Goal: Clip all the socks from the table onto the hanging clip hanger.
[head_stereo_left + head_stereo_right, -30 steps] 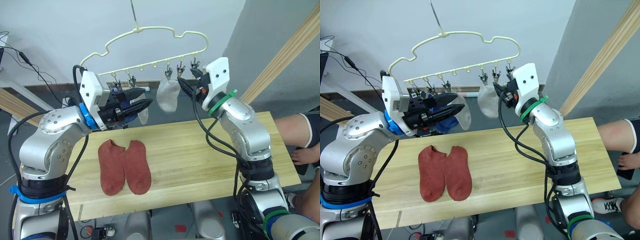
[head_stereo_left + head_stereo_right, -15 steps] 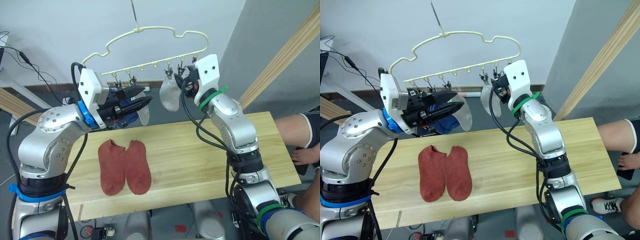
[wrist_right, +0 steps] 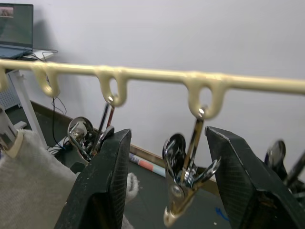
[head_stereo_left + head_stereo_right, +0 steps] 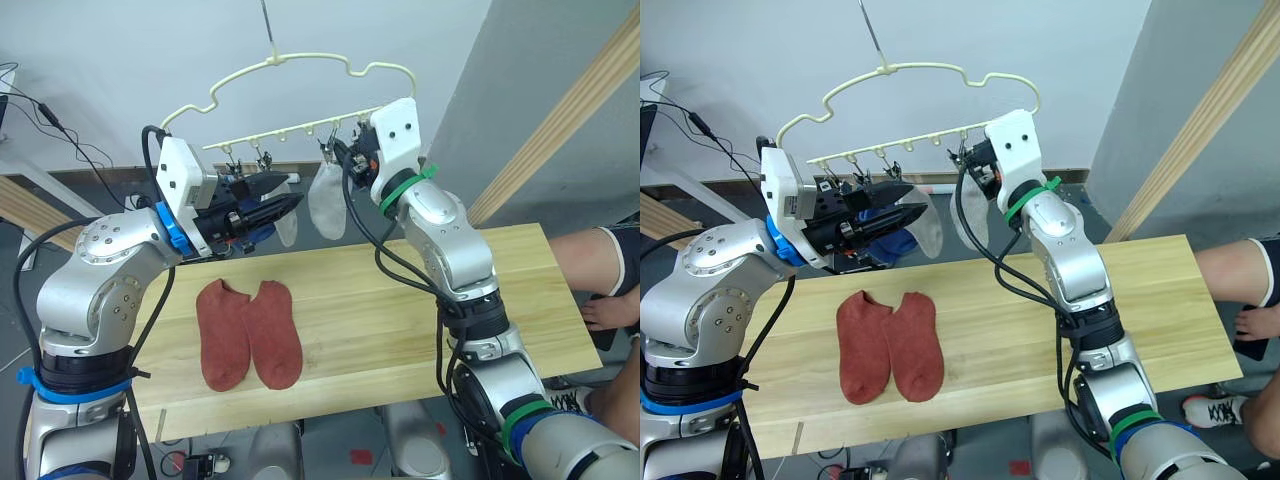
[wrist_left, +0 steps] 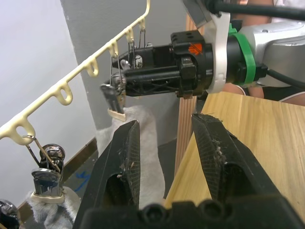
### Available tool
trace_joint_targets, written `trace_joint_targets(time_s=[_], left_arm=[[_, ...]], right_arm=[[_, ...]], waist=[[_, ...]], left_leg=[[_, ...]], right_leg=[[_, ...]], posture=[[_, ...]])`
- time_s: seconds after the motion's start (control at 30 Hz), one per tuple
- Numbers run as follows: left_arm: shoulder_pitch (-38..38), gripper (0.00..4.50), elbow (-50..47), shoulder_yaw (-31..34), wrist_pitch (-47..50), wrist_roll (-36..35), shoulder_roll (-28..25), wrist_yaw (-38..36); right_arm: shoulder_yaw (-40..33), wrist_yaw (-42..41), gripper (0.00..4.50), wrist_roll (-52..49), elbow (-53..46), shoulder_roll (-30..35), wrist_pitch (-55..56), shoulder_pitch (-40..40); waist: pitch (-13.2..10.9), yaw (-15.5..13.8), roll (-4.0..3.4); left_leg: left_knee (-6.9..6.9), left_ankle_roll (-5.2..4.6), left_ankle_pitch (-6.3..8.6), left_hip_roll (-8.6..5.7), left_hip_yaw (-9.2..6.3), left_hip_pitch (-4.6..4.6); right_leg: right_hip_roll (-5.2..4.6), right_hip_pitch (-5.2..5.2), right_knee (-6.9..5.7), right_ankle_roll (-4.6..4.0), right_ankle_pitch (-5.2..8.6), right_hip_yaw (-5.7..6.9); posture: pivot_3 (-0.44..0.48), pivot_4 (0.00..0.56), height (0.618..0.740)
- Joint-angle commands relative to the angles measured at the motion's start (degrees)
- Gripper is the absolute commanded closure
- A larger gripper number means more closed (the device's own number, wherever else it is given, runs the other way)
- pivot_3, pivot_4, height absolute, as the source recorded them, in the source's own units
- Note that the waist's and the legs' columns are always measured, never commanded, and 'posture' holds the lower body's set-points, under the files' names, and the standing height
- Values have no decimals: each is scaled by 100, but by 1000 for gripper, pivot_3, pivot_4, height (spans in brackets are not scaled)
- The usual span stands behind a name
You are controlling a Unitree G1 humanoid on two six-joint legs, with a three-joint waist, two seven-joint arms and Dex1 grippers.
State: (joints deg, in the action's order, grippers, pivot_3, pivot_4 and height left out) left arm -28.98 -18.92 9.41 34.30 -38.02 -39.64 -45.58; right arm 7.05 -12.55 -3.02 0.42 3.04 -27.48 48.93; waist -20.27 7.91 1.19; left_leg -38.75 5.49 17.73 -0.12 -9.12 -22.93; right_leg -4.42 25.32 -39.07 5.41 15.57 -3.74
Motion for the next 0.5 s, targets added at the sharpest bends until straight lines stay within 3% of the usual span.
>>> trace_joint_targets(time_s=[0.03,0.5], left_arm=[[8,2592,-130,200,-119,-23,-59,16],[100,2592,-225,196,-84,-38,-55,65]], right_arm=[[29,-53,1915,-52,-109,-101,26,152],[-160,122,1915,-174,-39,-394,-229,234]], waist=[[0,0,0],[0,4,0]], left_leg=[[0,0,0,0,0,0],[0,0,0,0,0,1]], right_leg=[[0,0,0,0,0,0],[0,1,-1,0,0,0]], posture=[[-88,359,740],[-88,361,740]])
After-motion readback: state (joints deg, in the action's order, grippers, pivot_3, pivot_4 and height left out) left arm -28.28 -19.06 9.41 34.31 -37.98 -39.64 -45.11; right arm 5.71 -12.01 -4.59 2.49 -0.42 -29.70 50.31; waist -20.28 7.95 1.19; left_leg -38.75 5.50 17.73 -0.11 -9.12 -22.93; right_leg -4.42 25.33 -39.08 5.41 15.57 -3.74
